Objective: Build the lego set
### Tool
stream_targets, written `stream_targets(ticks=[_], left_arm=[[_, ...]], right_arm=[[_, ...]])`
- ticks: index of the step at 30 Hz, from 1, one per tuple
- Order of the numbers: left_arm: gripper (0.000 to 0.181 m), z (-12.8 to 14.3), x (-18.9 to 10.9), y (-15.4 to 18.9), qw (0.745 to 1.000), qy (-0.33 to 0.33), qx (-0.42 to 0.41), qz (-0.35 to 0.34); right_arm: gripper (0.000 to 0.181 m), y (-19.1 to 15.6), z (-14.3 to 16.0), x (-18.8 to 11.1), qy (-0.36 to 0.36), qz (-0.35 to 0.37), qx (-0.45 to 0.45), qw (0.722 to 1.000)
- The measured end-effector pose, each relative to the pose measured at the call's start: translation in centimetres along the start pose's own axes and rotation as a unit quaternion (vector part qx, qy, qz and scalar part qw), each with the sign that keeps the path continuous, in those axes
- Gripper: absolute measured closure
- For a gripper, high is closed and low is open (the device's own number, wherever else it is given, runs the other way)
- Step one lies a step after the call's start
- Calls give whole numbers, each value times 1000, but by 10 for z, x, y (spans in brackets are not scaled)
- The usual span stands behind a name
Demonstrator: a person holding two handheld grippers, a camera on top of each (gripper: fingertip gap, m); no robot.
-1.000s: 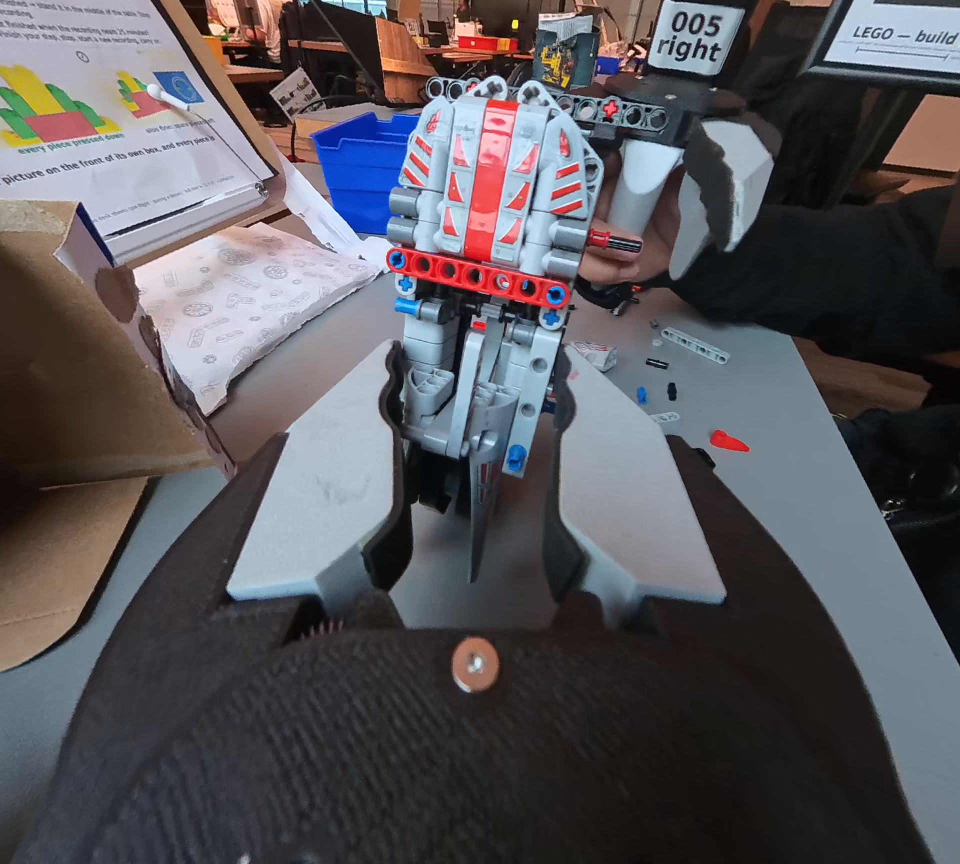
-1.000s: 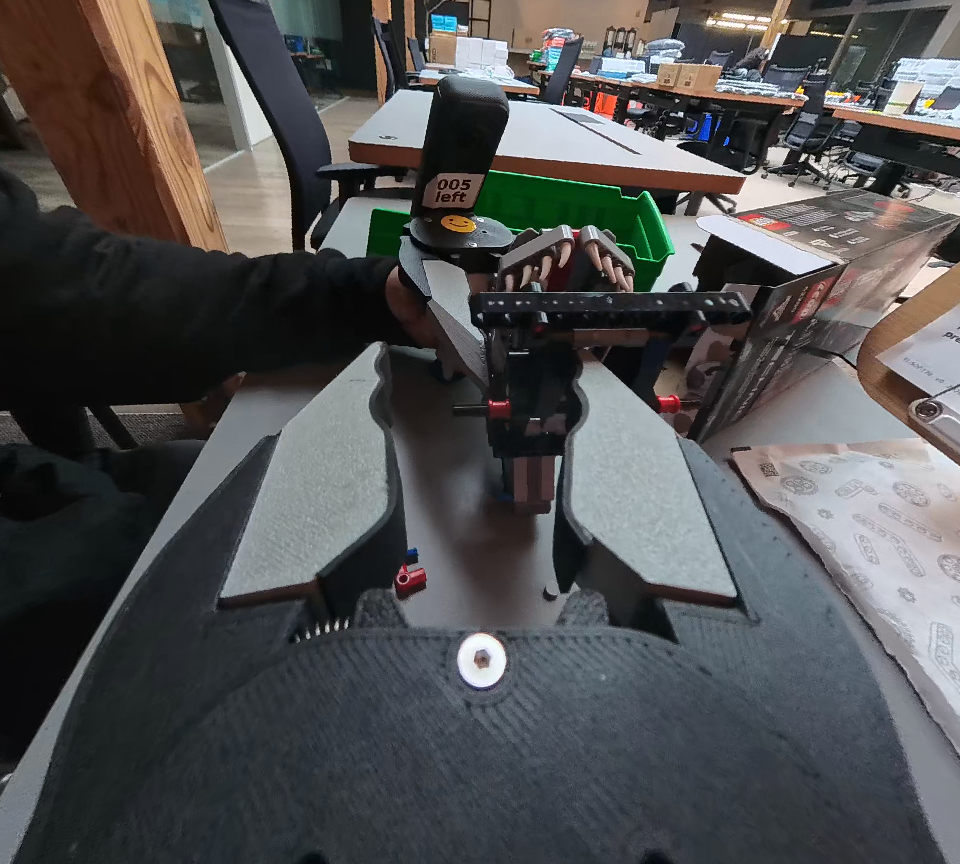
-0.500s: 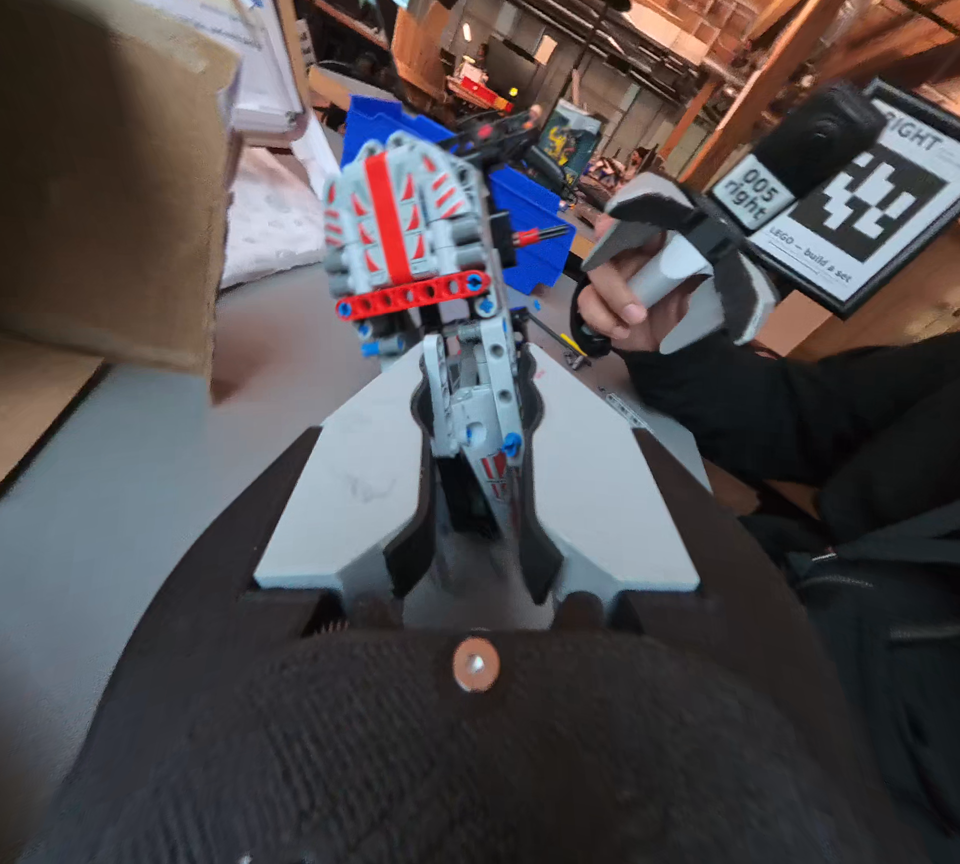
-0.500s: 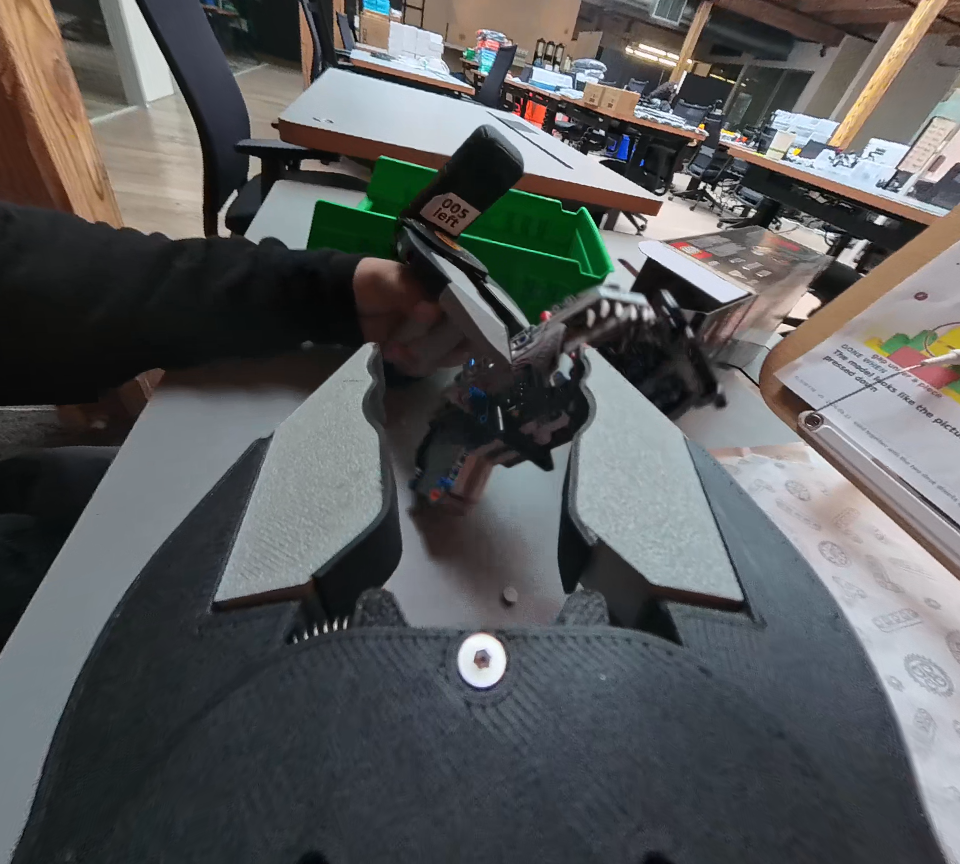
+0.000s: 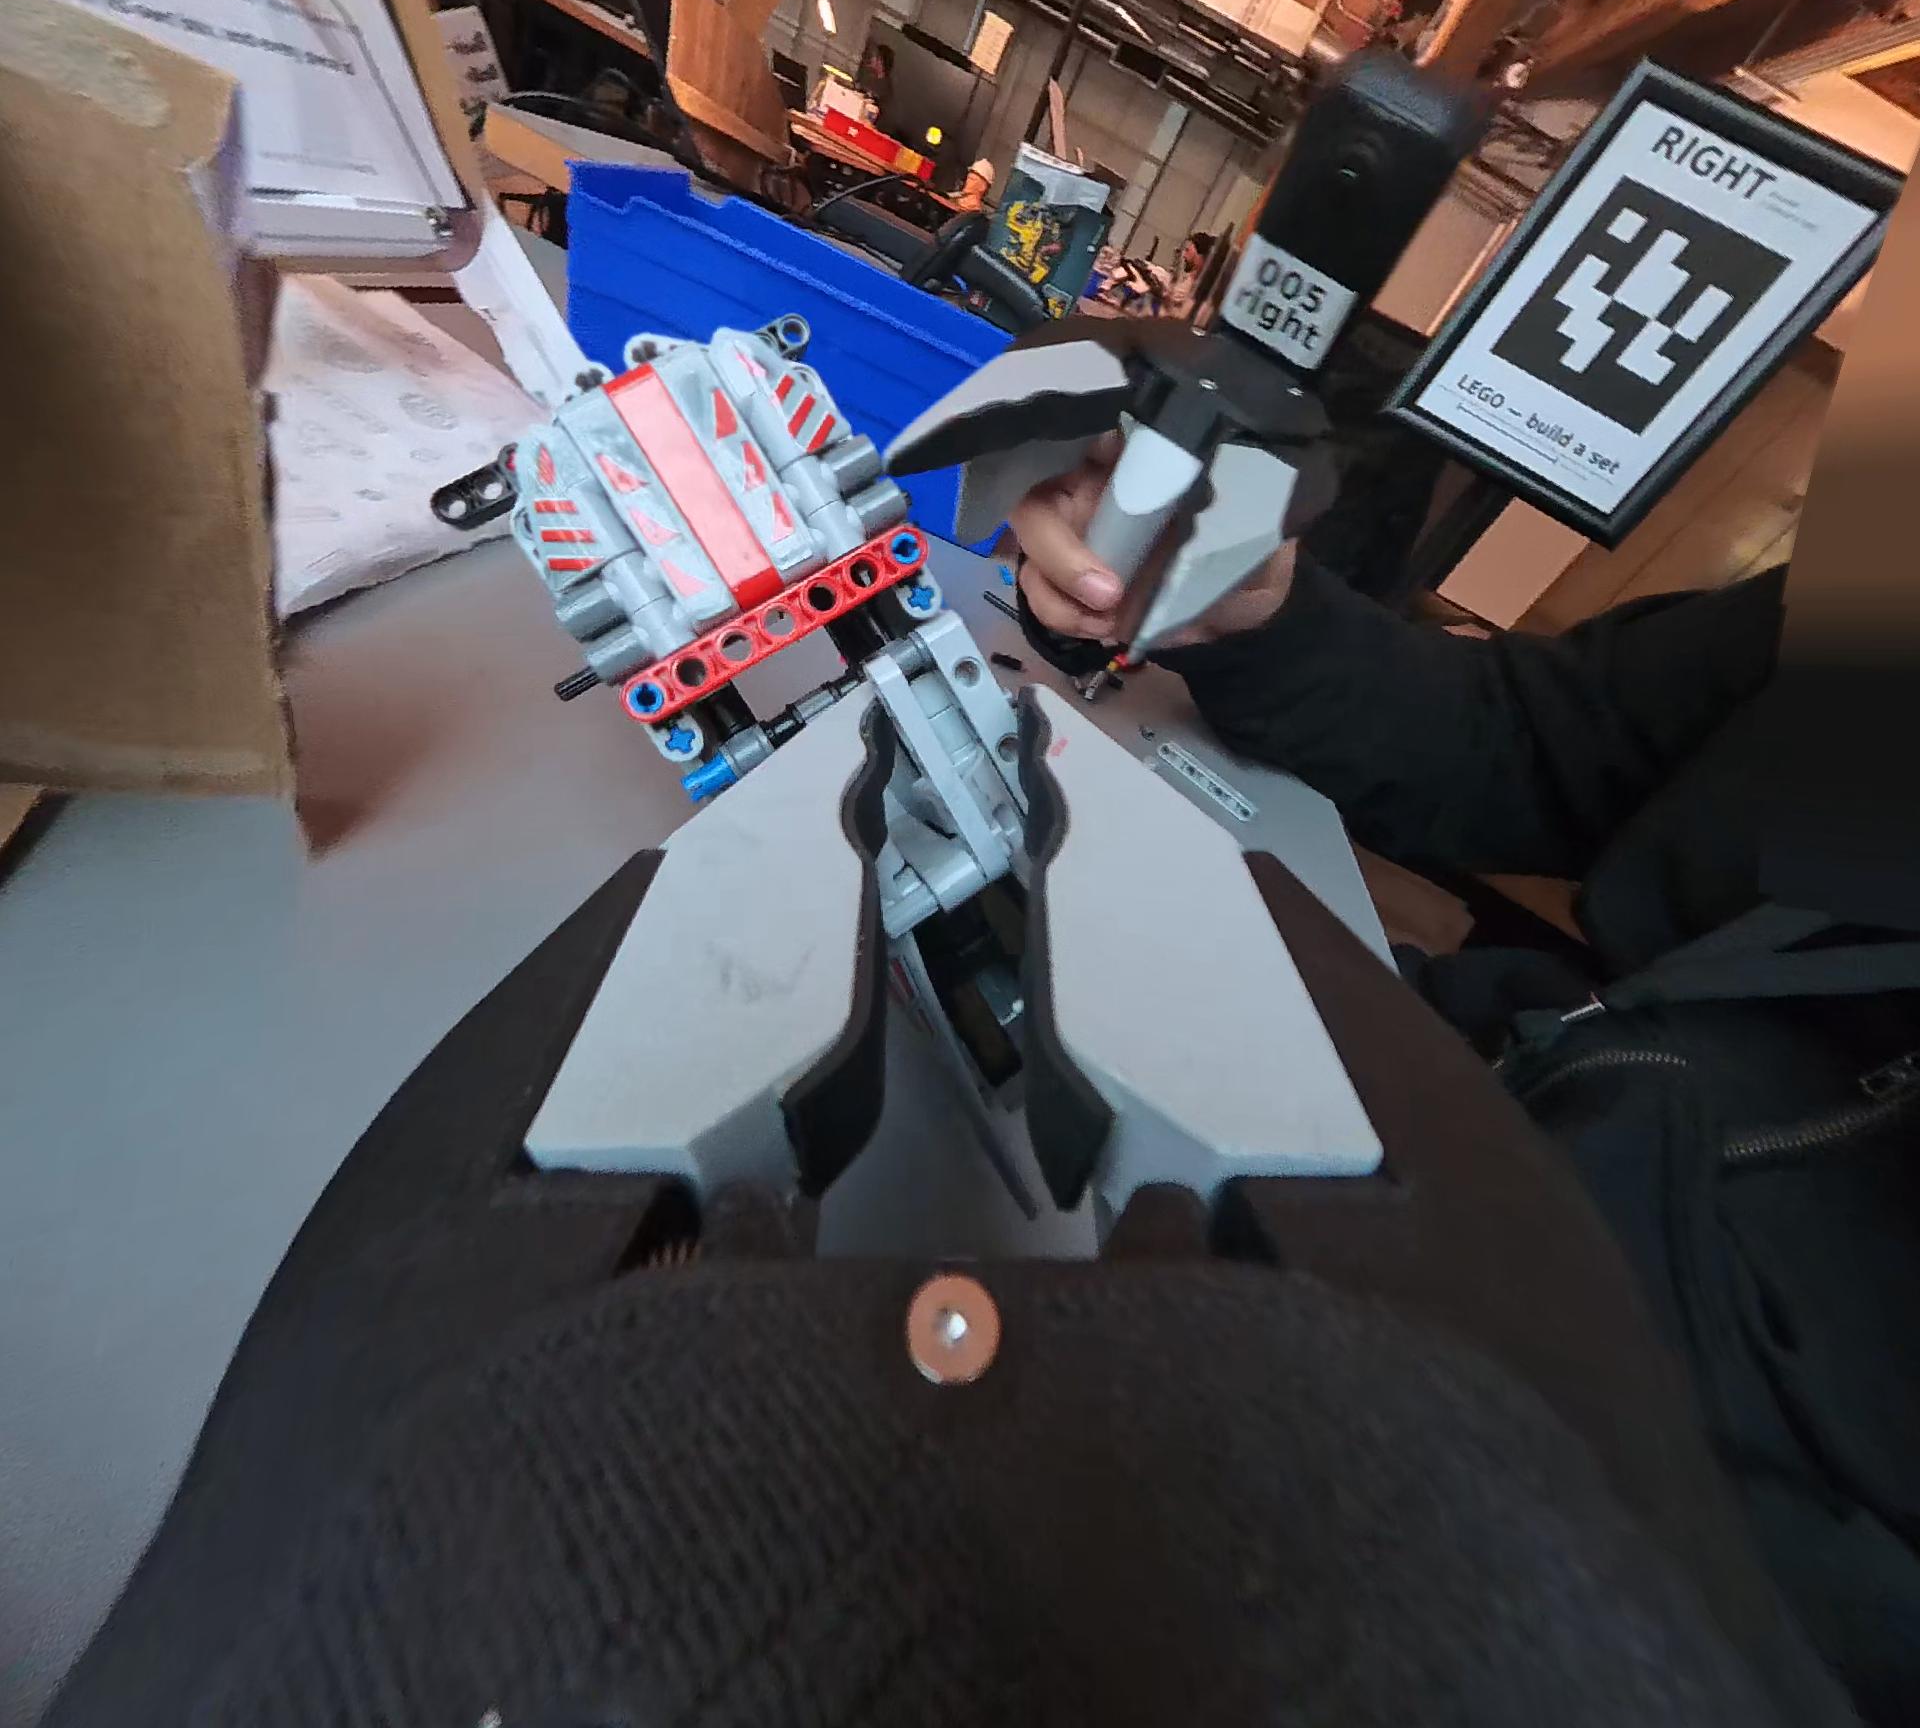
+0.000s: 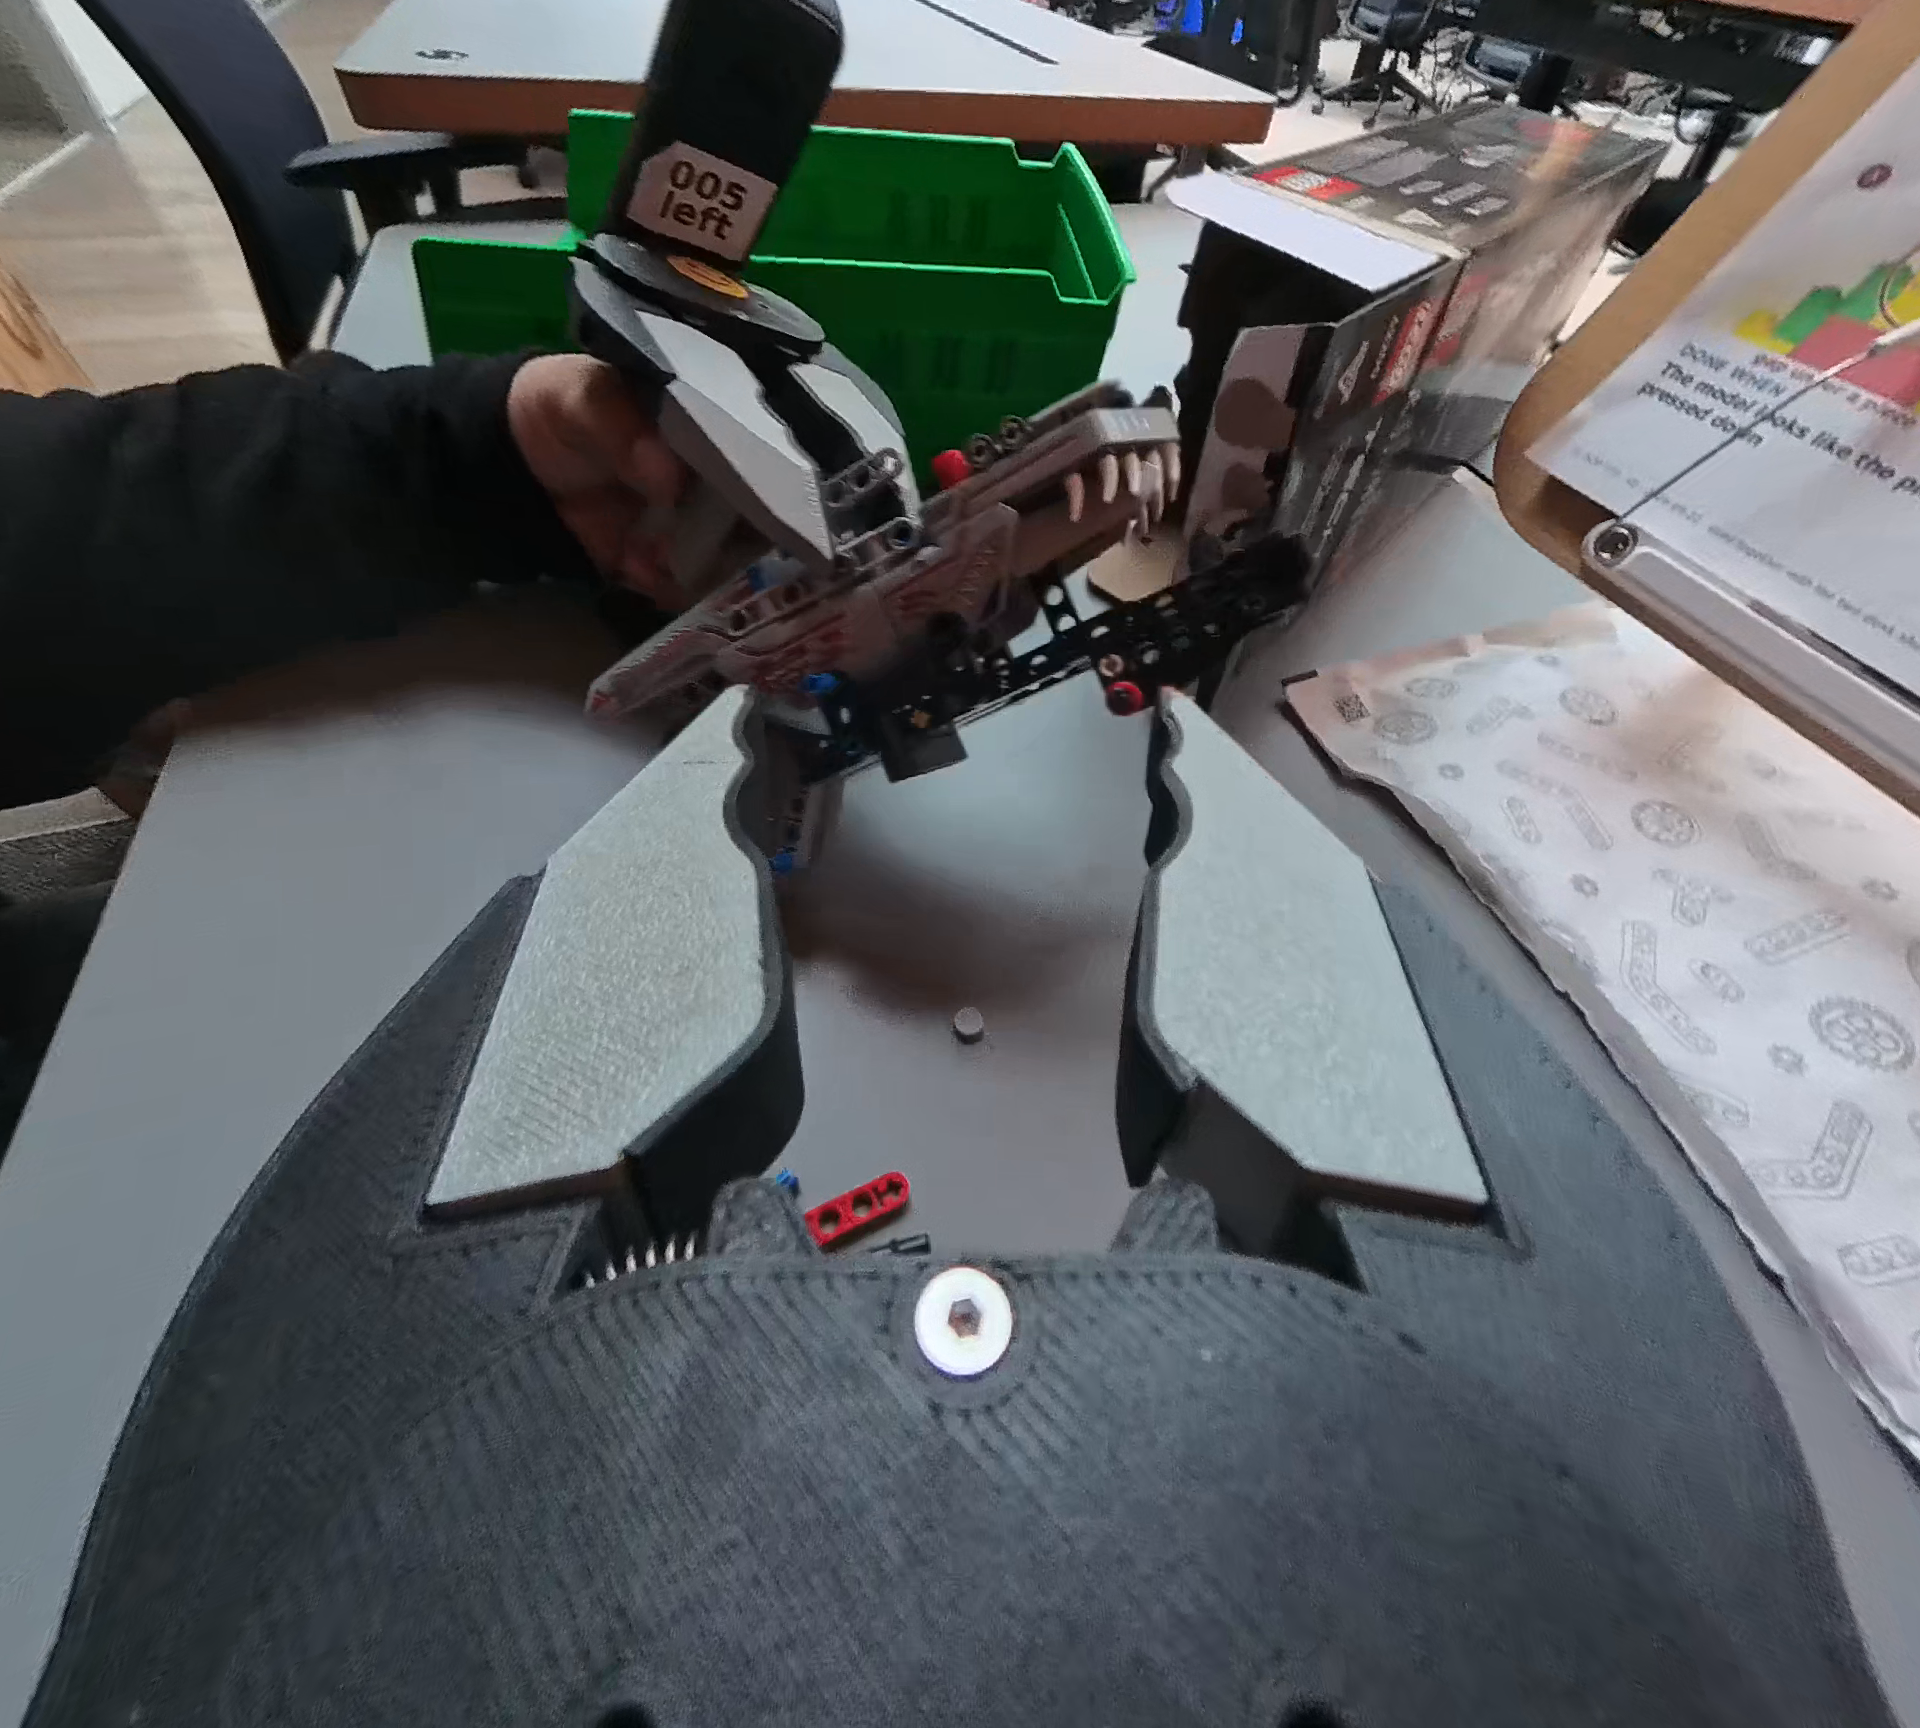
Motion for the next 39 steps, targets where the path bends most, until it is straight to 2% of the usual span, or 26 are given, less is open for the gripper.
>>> stream_targets(ticks=[3,6,10,13,15,18,23,26,27,32,36,39], left_arm=[[160,0,3,7,1000,-4,25,10],[160,1,5,18,997,-10,68,25],[161,4,14,29,990,-21,136,21],[161,7,23,36,984,-31,172,18],[160,8,25,38,981,-36,190,14],[160,9,26,41,980,-43,193,18],[157,6,25,38,979,-64,193,-7],[144,-4,19,36,984,-52,169,-27],[133,-9,18,35,987,-41,152,-36],[126,-13,21,32,993,-58,90,-49],[110,-17,24,34,989,-81,96,-77],[96,-33,13,30,986,-48,104,-123]], right_arm=[[117,10,6,-5,-12,5,9,1000],[126,24,5,-13,15,1,72,997],[118,26,-7,-21,87,-86,193,974],[127,23,-13,-24,113,-128,234,957],[130,25,-12,-24,108,-112,221,963],[156,30,-7,-26,89,-73,184,976],[159,30,-7,-26,78,-49,165,982],[160,30,-8,-27,73,-30,143,987],[161,31,-8,-27,71,-26,140,987],[162,36,-4,-27,63,-5,138,988],[162,40,-3,-29,62,8,140,988],[163,41,-2,-29,66,1,149,987]])
Point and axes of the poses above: each gripper's, where its closed fingertips meet, x out along the fingers, z out of its underside, y = z × x across the jaws, the point moved 2 cm from there along -x, back along the fingers, and after that the axes turned 1 degree about -x, right-handed, at the moved point
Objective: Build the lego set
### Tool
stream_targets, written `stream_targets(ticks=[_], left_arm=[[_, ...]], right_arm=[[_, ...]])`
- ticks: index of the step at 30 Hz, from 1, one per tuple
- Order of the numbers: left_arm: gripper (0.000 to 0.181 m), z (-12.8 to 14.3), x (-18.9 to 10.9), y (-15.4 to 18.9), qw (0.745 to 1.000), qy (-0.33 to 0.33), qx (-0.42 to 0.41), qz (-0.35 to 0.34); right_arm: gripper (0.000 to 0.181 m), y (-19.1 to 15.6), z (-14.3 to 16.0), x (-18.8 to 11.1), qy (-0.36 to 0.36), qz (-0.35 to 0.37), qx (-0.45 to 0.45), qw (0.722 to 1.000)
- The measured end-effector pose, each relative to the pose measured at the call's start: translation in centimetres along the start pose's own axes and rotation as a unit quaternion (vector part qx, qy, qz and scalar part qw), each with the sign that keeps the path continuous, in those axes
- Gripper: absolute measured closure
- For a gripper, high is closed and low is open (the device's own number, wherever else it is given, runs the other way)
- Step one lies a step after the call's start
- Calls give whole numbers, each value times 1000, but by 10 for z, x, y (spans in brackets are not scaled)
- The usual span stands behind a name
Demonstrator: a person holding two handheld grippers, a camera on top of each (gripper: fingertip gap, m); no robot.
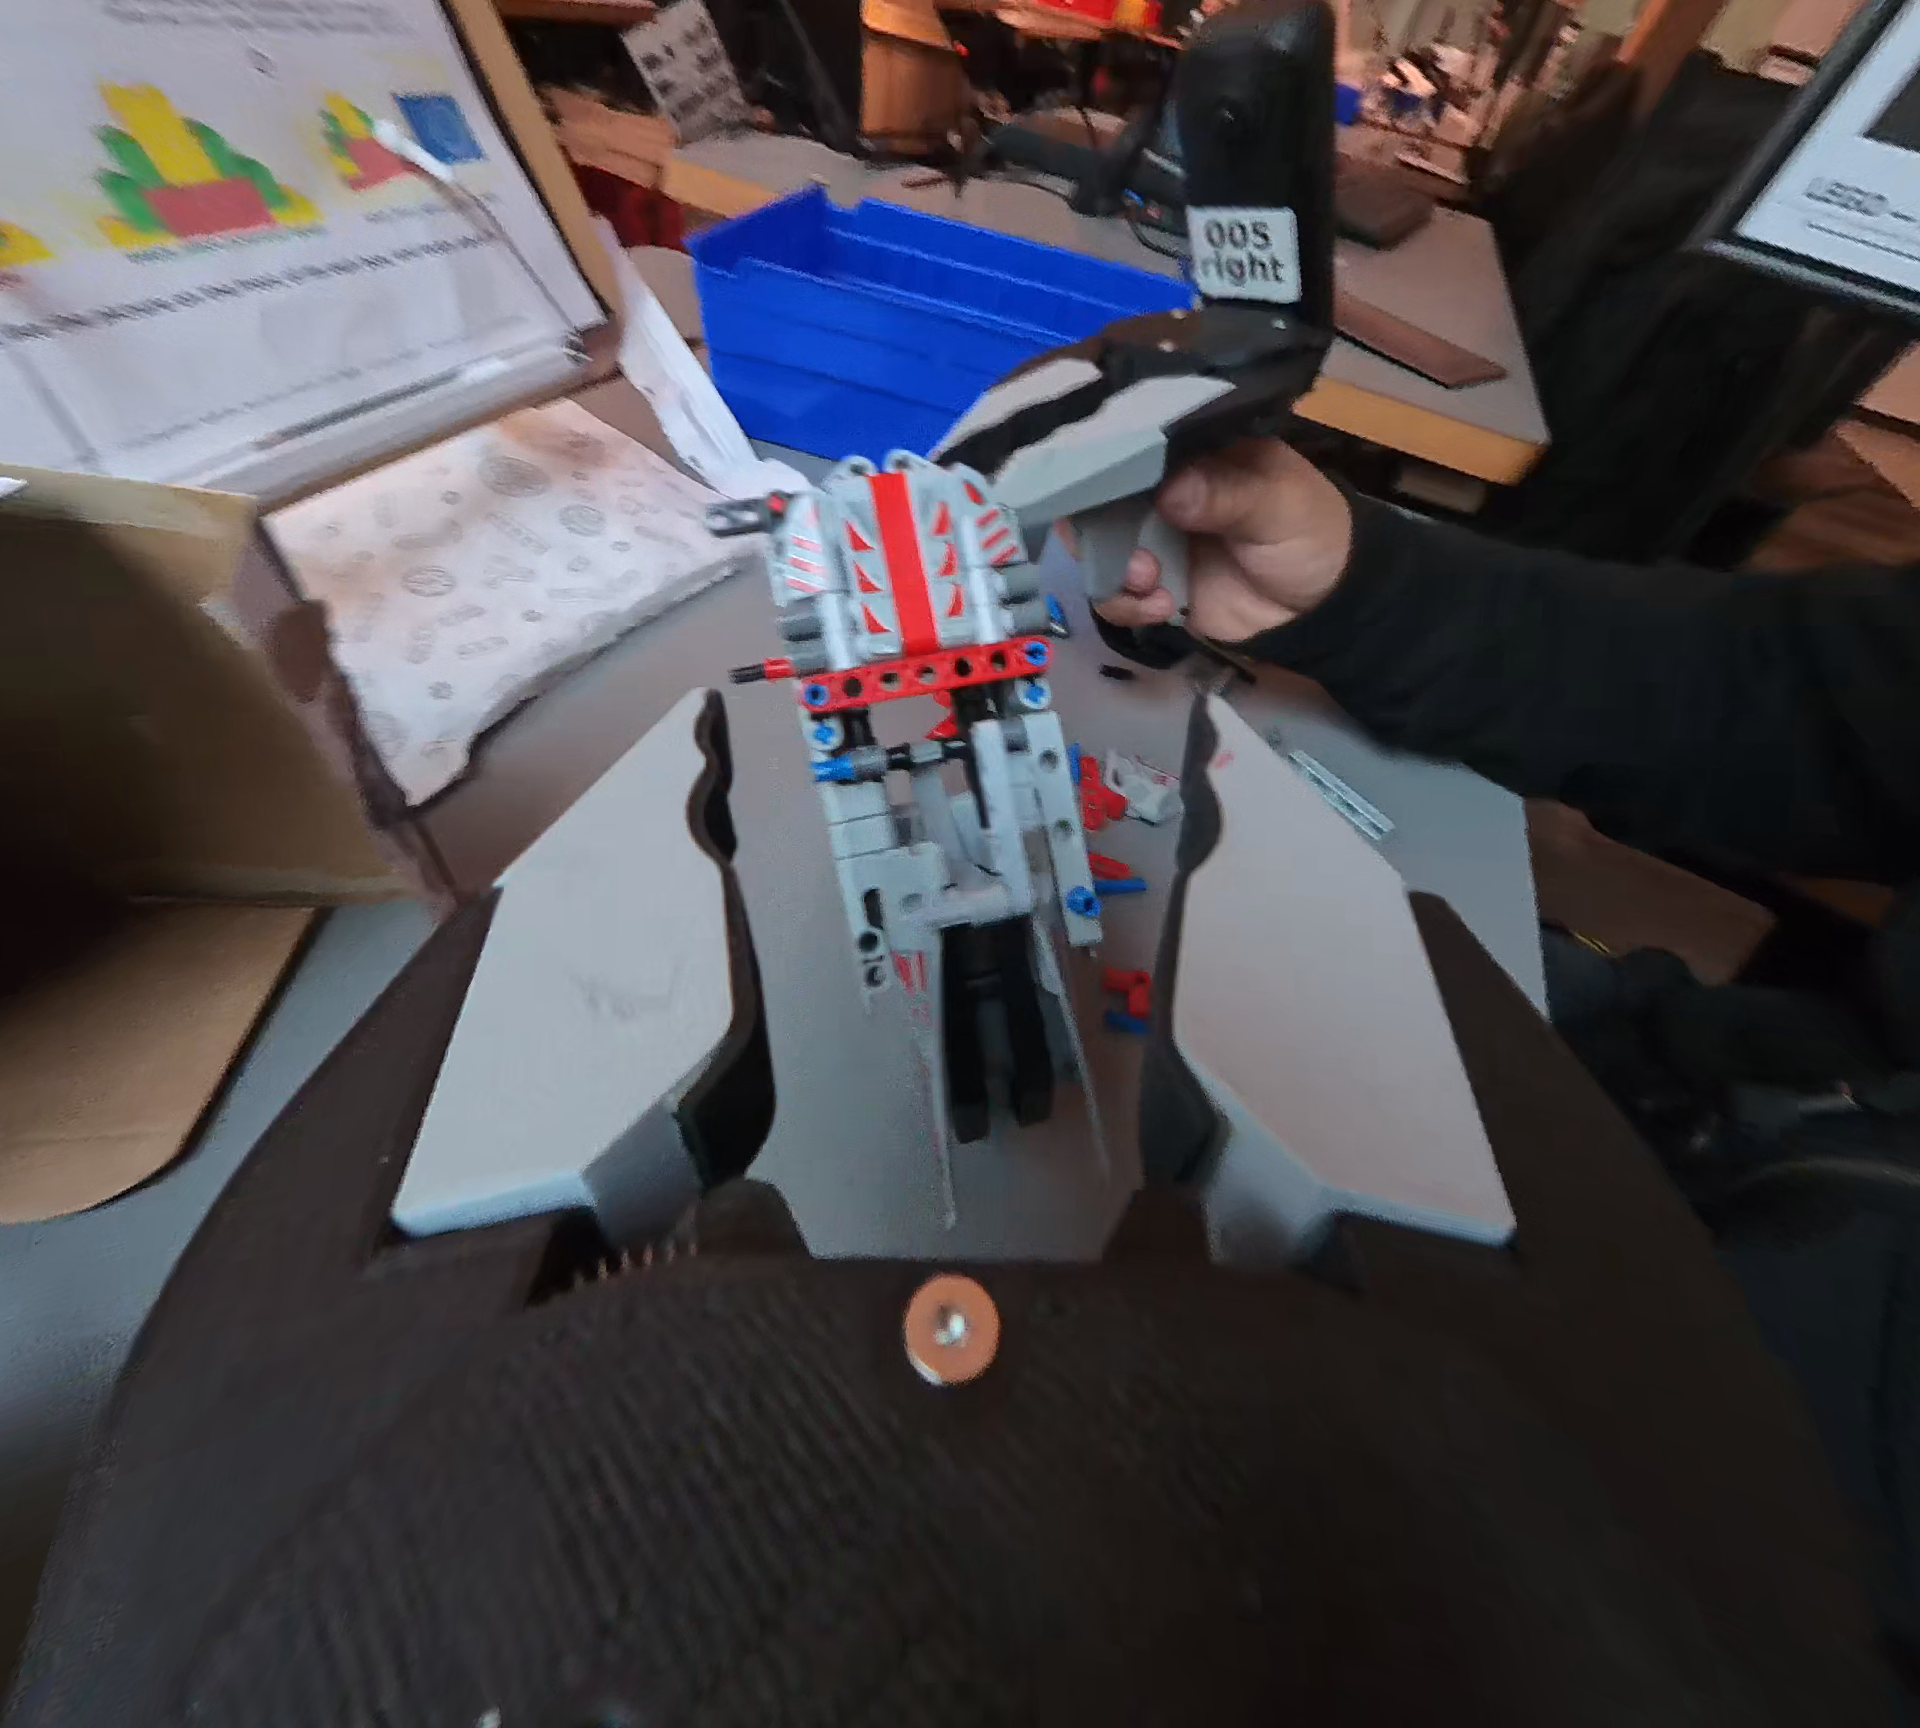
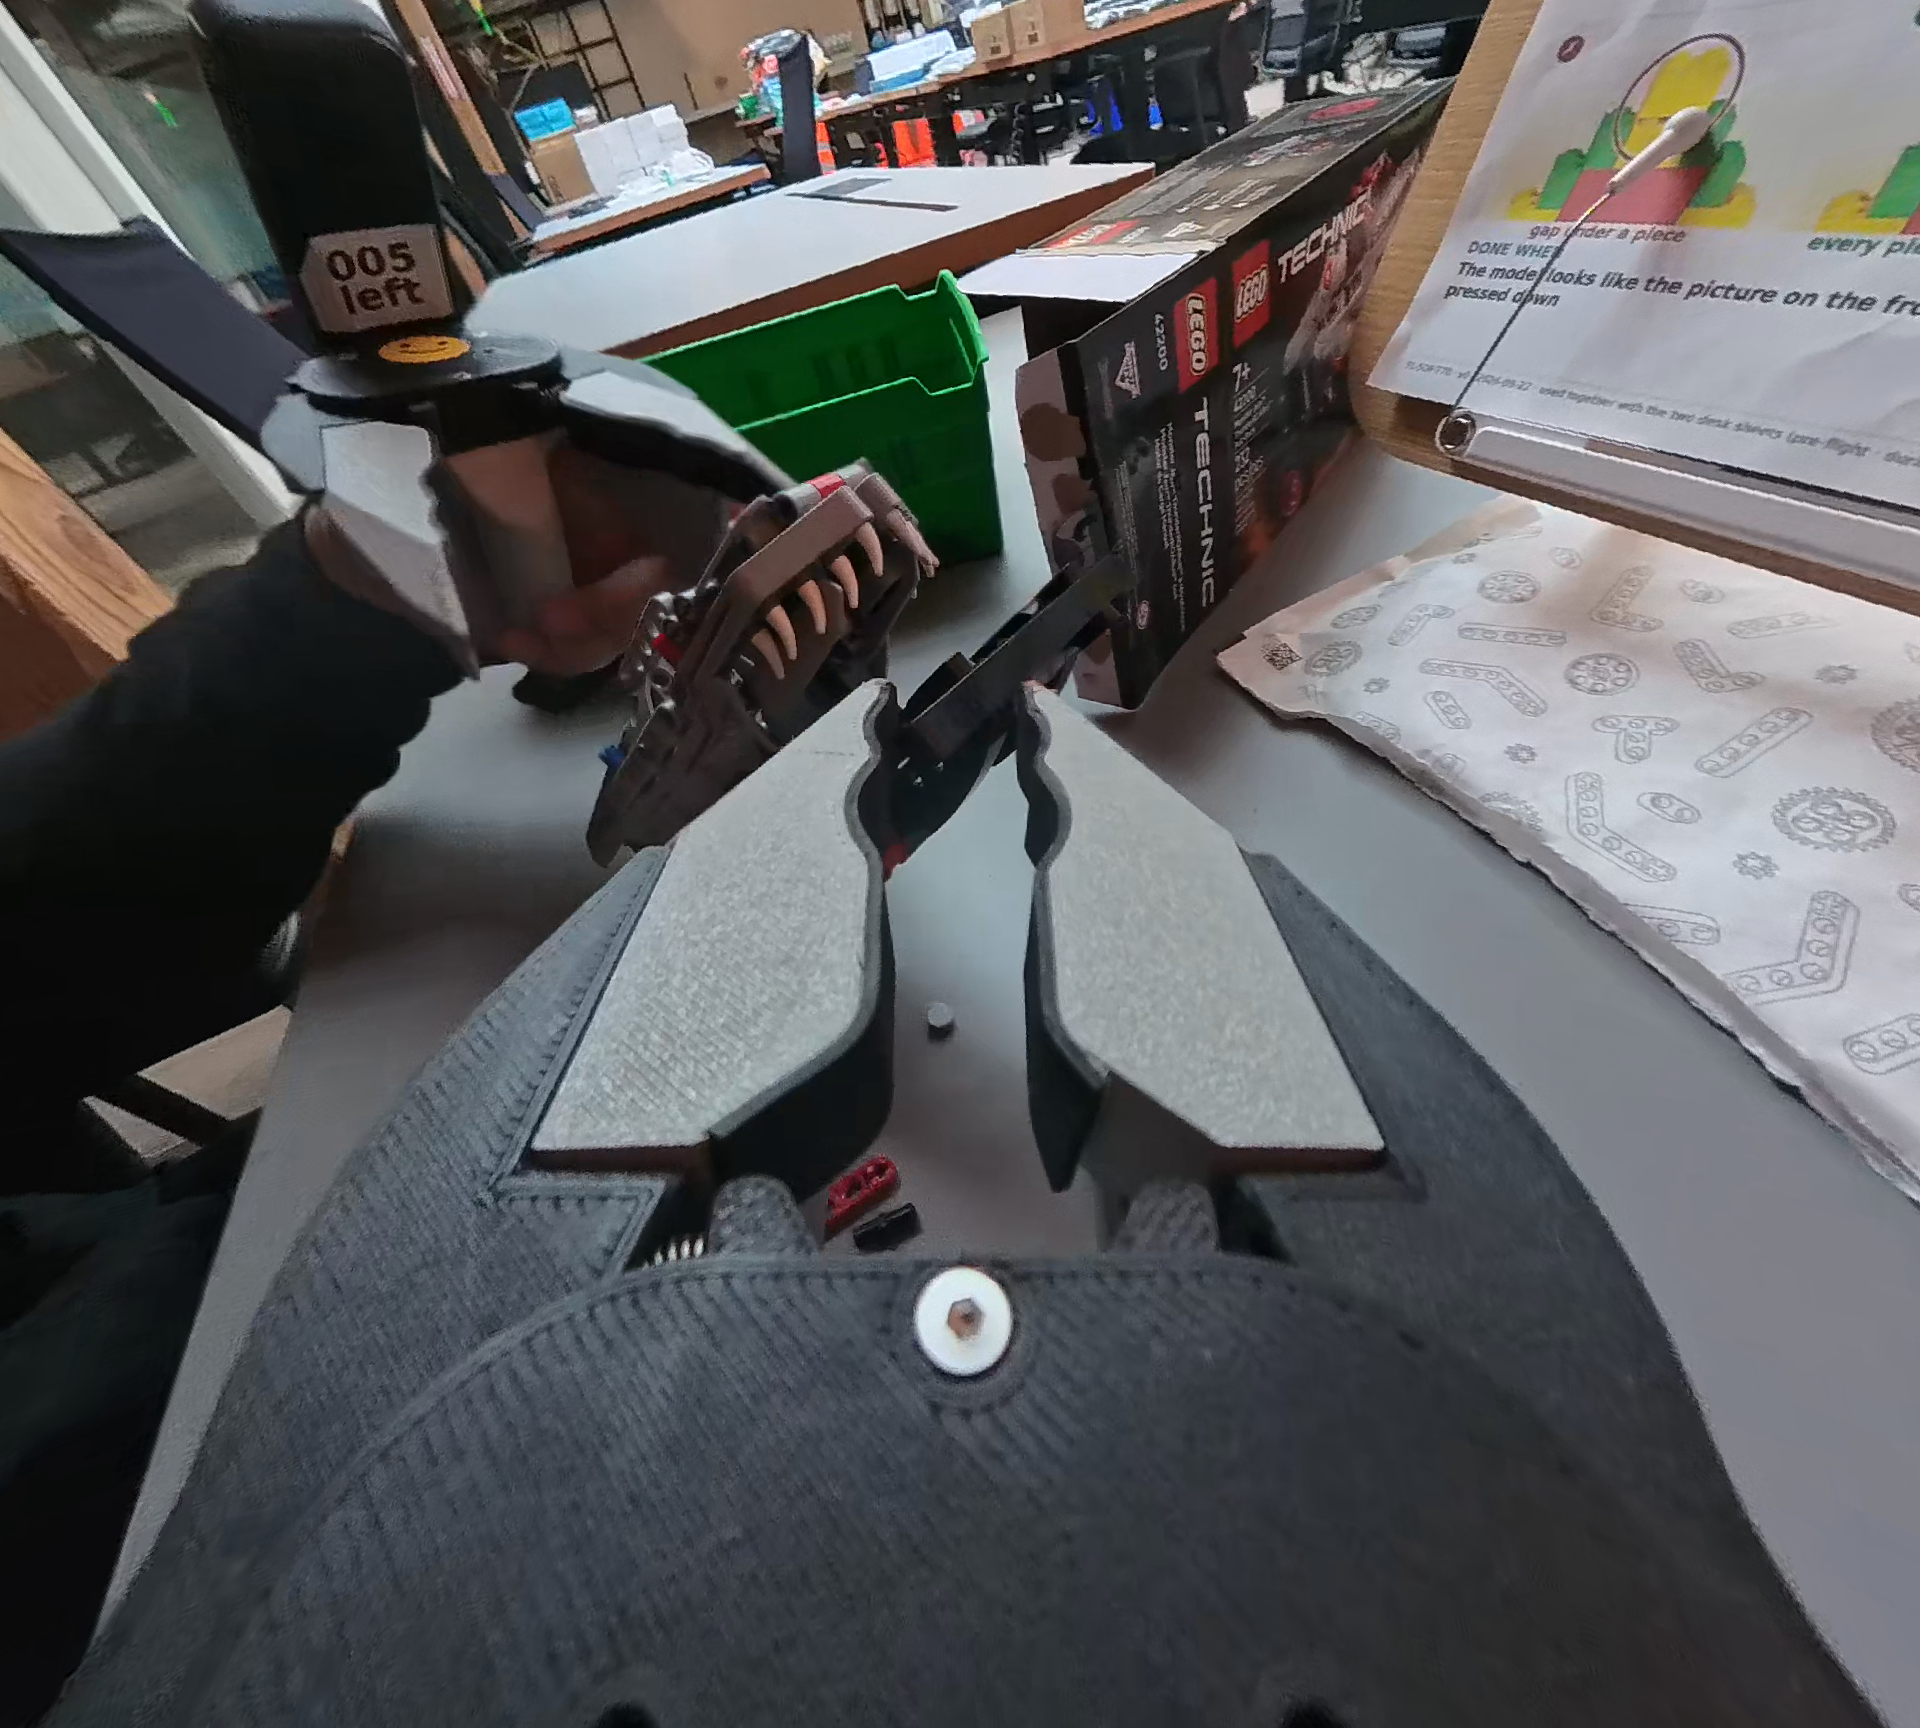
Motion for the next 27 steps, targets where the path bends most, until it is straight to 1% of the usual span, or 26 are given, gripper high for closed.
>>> stream_targets(ticks=[1,3,6,9,10,11,12,19,21,23,26,27], left_arm=[[96,-1,-2,-4,1000,4,2,-16],[92,5,0,-11,999,-14,1,-37],[90,16,13,-12,998,-43,-7,-45],[94,25,23,-9,996,-69,6,-49],[92,26,24,-8,996,-71,10,-45],[107,25,25,-1,997,-67,14,-20],[119,25,25,4,998,-63,14,0],[121,22,19,4,999,-23,15,43],[121,22,19,5,999,-18,10,45],[119,20,20,6,999,-25,20,30],[101,11,20,10,999,-25,30,2],[93,8,21,12,999,-25,28,-5]], right_arm=[[163,0,0,0,2,-3,2,1000],[162,-1,-1,0,4,-4,1,1000],[162,-6,-2,1,5,-8,-12,1000],[162,-11,-2,2,2,-10,-27,1000],[163,-13,-3,3,2,-11,-35,999],[163,-15,-4,3,3,-10,-43,999],[163,-16,-4,3,3,-9,-49,999],[160,-29,-12,1,26,-40,-62,997],[160,-30,-12,0,26,-37,-72,996],[160,-29,-12,0,23,-27,-87,996],[162,-28,-13,0,20,-3,-106,994],[162,-30,-13,0,22,-4,-110,994]])
Point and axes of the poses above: each gripper's, where its closed fingertips meet, x out along the fingers, z out of its underside, y = z × x across the jaws, the point moved 2 cm from there along -x, back along the fingers, and after that the axes turned 1 degree about -x, right-handed, at the moved point
